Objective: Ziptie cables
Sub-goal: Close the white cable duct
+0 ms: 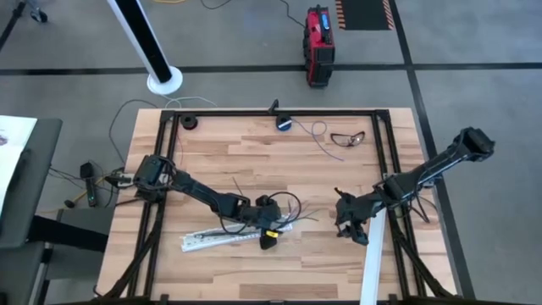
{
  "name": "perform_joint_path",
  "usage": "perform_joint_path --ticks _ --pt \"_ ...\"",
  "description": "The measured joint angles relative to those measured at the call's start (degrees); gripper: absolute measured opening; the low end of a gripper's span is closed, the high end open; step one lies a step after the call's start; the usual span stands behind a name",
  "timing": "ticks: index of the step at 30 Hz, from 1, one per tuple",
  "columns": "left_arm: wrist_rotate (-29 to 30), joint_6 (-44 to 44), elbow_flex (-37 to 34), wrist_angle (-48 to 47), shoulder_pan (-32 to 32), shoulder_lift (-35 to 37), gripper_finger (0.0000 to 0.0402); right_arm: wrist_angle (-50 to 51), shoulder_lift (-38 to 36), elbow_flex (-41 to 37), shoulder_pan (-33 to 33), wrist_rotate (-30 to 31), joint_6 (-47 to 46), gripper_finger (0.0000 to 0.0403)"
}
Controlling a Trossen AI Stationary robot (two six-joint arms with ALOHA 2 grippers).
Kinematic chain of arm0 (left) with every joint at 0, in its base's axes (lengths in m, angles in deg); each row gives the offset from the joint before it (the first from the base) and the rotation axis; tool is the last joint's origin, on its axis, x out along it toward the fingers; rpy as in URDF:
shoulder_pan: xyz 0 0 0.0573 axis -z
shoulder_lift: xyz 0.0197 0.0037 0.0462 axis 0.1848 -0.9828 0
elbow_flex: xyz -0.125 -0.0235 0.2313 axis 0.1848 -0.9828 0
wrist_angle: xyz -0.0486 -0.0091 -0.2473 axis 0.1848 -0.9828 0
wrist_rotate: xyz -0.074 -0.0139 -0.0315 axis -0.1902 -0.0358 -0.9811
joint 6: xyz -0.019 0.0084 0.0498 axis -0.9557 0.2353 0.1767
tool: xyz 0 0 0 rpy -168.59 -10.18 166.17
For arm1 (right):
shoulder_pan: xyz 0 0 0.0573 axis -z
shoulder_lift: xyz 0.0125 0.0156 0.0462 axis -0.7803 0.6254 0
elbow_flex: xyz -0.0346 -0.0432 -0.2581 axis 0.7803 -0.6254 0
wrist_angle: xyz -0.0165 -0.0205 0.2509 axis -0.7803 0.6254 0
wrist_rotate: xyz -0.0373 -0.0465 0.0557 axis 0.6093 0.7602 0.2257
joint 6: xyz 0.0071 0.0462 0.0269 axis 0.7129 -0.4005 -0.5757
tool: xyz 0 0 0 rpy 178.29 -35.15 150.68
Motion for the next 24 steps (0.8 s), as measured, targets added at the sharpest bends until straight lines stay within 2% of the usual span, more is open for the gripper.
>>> perform_joint_path --ticks 5,8,15,20,24 --pt "-0.7 2.1 4.1 -11.9 -0.6 2.3 0.0295 2.9 0.0 1.4 -0.2 -0.7 -2.2 0.022" --pt "0.5 4.9 6.0 -22.1 -0.6 4.6 0.0295 16.0 -0.5 4.6 -2.3 -2.4 -2.0 0.0213" --pt "8.9 10.0 11.5 -35.6 -0.6 10.4 0.0295 40.7 -0.8 9.9 -13.9 -0.6 -4.3 0.0178" --pt "13.1 11.1 14.2 -36.0 -0.6 14.8 0.0295 44.5 1.2 13.4 -25.2 -3.3 -9.0 0.0159" --pt "12.0 6.1 14.7 -26.8 0.9 16.6 0.0295 40.3 5.6 15.9 -33.3 -4.0 -15.6 0.0153"
